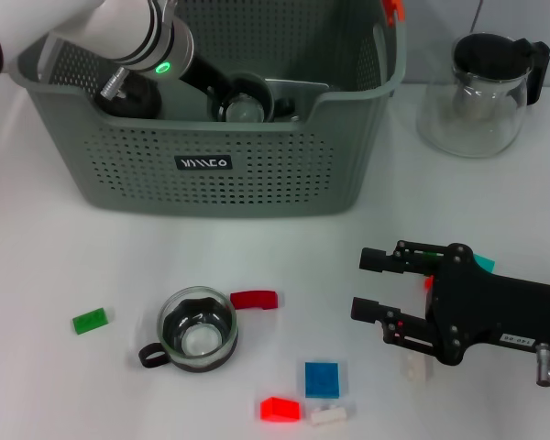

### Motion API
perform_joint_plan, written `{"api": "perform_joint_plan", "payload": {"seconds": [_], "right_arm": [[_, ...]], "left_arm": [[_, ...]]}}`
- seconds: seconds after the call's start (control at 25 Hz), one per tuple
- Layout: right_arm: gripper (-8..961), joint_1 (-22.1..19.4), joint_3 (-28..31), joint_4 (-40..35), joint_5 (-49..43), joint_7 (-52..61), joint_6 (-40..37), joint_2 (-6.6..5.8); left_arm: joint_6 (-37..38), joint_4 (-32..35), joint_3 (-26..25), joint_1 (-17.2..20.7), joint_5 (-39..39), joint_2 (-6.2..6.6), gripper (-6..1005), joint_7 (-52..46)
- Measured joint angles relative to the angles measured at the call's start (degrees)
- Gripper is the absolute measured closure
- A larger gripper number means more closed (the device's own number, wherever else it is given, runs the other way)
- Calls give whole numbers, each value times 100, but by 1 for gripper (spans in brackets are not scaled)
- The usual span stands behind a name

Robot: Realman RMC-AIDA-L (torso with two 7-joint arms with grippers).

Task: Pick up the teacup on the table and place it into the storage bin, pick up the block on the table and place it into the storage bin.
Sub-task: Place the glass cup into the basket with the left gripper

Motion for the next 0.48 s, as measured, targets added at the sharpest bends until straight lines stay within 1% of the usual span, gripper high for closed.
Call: {"api": "perform_joint_plan", "payload": {"seconds": [0.16, 0.28, 0.36, 0.44, 0.48], "right_arm": [[388, -4, -17, 0, 1, 1, 0, -1], [389, -6, -11, 0, 1, 2, -1, 0], [390, -7, 3, 0, 1, 2, -4, -4], [390, -11, 19, 0, 0, 2, -7, -4], [390, -14, 23, 0, 1, 2, -7, -4]], "left_arm": [[-5, 17, -7, -6, -4, -3, 904, -6], [28, 31, -47, -15, -17, 1, 840, -8], [111, 72, -190, -25, -81, 15, 797, -6], [221, 281, -434, 36, -274, 24, 754, 33], [273, 514, -558, 163, -499, 7, 732, 109]]}}
